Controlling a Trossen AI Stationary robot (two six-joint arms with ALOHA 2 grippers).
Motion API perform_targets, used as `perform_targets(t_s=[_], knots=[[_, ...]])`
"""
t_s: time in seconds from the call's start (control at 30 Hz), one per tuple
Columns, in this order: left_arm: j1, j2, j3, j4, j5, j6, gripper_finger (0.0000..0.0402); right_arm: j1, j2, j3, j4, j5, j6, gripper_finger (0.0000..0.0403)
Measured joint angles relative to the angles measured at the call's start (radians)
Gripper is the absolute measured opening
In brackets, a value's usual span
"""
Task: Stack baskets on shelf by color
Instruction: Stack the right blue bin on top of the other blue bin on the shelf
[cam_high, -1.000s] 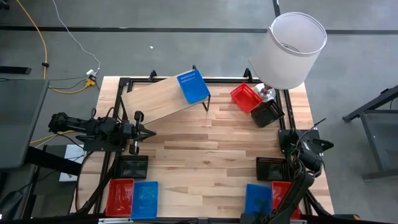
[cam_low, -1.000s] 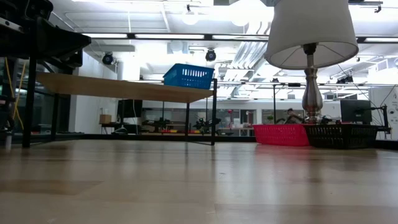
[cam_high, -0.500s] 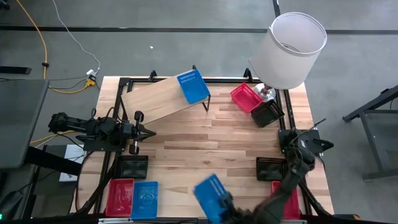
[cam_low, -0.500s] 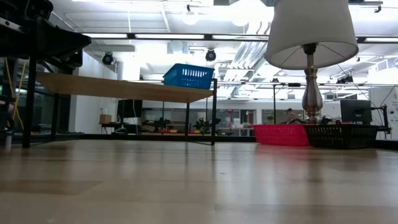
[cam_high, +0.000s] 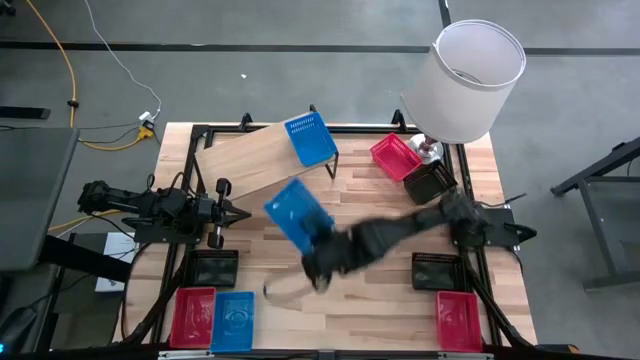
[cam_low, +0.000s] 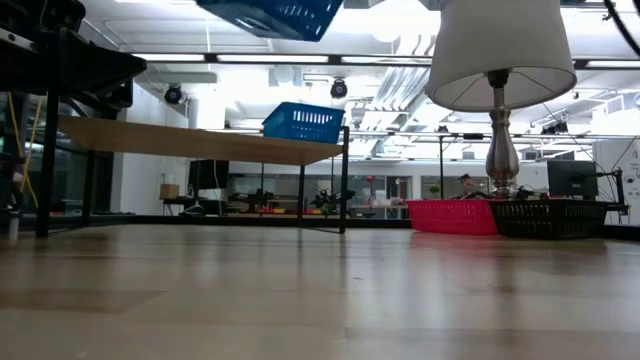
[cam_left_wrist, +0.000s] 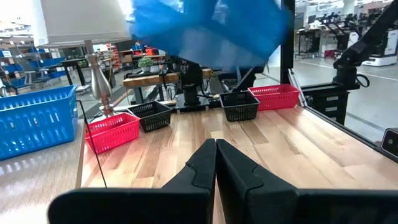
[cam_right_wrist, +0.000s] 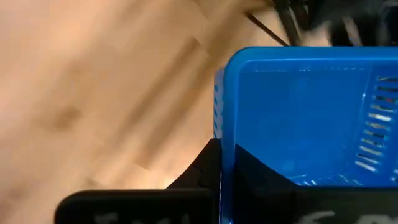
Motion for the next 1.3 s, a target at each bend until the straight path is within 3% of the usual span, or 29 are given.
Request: perform_targets(t_s=[0.2,0.47,0.8,1.3], knots=[[0.000,0.000,0.000,0.000,0.000,0.000,0.0003,-0.234,-0.051,0.013,0.004,-0.085,-0.187,0.0000],[0.000,0.000,0.000,0.000,0.000,0.000,0.0003,-0.431,-0.065,0.012,-0.033,-0.185,-0.254,0.0000],[0.000,0.000,0.000,0.000,0.000,0.000,0.0003,-0.541,-0.065,-0.005,0.024,-0.325,-0.305,0.0000],[0.000,0.000,0.000,0.000,0.000,0.001,0.0003,-0.584,-0.065,-0.063,0.088,-0.376,-0.295,0.0000]])
